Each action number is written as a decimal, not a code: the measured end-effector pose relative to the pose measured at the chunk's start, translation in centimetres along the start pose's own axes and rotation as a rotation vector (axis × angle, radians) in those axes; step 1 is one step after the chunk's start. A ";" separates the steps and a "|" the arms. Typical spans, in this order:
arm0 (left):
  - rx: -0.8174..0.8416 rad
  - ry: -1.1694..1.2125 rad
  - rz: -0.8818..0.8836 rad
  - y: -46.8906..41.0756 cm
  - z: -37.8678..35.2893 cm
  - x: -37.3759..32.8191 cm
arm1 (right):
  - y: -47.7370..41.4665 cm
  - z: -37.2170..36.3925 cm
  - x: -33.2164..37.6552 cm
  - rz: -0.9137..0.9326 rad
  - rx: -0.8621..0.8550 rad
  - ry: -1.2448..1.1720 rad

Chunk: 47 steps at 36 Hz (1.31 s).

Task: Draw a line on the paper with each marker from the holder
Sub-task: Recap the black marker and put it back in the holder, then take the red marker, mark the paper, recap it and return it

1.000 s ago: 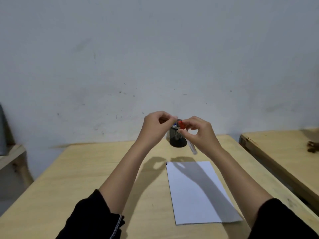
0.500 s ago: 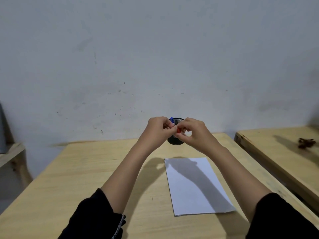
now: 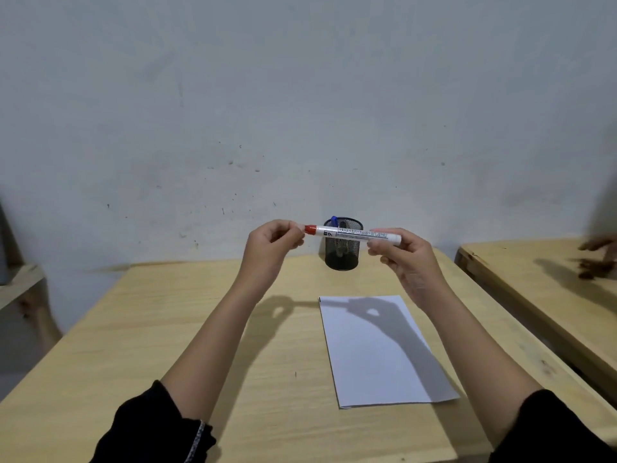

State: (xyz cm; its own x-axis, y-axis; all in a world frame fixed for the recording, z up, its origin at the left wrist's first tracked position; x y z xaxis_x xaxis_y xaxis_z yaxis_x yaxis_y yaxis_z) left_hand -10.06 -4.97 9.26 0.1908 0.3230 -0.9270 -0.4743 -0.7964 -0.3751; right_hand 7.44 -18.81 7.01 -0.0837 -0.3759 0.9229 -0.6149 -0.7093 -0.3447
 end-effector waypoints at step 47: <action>0.294 -0.818 0.251 -0.1 0.3 11.9 | -0.1 -1.1 -7.2 -0.159 -0.042 0.030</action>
State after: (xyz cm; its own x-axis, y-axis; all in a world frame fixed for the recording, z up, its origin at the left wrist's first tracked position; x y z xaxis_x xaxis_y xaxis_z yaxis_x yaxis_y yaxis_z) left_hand -7.97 -0.89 -1.68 -0.5651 0.5095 -0.6488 -0.6417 -0.7658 -0.0424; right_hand 7.27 -15.41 0.59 -0.0059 -0.2426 0.9701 -0.6541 -0.7329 -0.1872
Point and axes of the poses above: each hand's wrist, its own y-axis away from the middle knuckle, its own z-axis out of the back of the hand, x = y × z, the point moved 5 cm from there along -y, towards the middle knuckle, and after that the axes turned 3 degrees about -x, right-handed, at the moved point
